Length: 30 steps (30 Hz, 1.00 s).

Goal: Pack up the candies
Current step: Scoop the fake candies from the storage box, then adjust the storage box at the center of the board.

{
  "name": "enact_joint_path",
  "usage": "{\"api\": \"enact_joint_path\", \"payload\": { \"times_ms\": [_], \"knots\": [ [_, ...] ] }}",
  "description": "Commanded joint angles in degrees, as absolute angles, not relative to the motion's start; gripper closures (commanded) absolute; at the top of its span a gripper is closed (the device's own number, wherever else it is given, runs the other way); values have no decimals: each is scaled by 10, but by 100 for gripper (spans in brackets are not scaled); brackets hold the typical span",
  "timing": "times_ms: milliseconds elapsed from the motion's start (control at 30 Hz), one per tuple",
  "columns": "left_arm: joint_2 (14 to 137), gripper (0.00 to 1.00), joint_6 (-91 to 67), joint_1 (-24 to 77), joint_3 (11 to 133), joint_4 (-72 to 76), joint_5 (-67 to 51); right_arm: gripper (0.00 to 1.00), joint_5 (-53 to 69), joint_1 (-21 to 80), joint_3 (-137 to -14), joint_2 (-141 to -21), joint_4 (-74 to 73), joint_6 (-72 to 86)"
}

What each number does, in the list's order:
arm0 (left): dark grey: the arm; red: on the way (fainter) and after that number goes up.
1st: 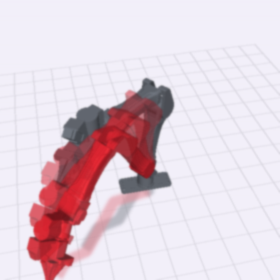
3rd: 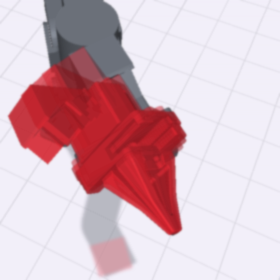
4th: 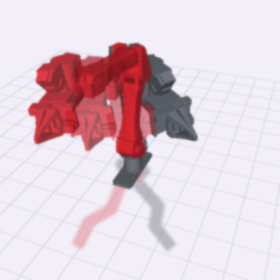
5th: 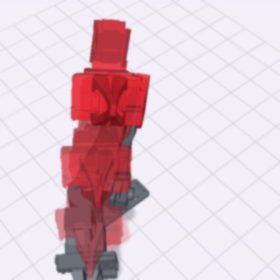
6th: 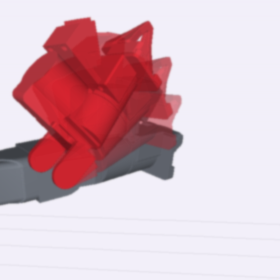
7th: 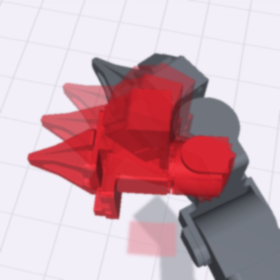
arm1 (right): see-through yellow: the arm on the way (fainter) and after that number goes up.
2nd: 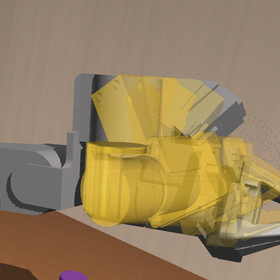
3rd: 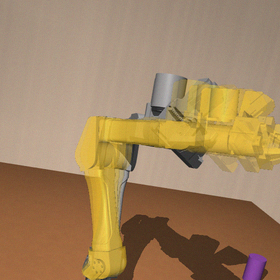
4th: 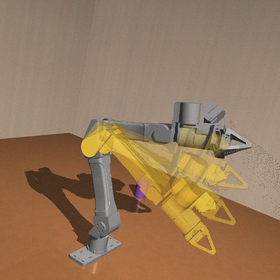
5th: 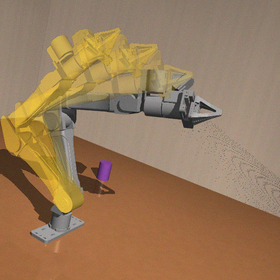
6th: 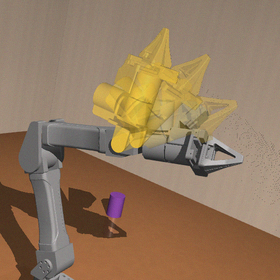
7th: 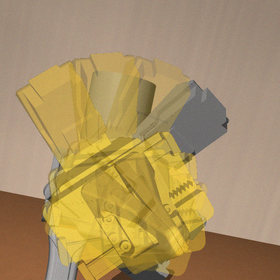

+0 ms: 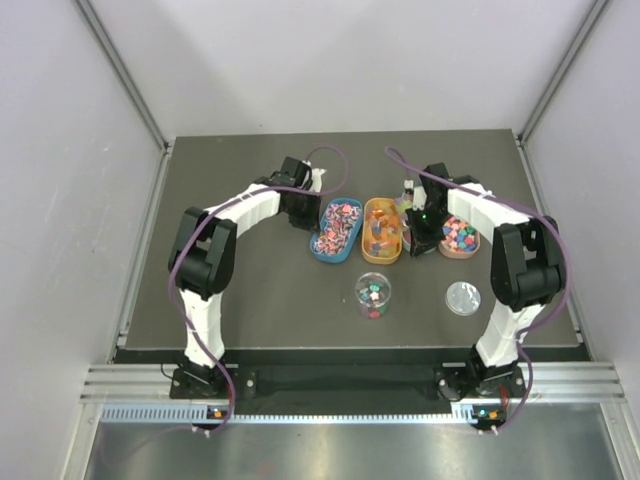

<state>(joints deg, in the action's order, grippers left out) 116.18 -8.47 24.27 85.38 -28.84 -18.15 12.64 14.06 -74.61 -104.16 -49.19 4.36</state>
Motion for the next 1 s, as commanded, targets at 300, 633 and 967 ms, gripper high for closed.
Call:
{"api": "enact_joint_path", "payload": {
  "times_ms": [300,633,967],
  "knots": [
    [1127,38,-129,262,886,-289,-170,100,133,132,-751,-997,-470,40],
    [1035,51,-75,204,849,-323,-175,100,132,126,-759,-977,-470,40],
    [1023,100,-16,184,691,-324,-203,100,127,120,-758,-966,-469,41]
  ]
}}
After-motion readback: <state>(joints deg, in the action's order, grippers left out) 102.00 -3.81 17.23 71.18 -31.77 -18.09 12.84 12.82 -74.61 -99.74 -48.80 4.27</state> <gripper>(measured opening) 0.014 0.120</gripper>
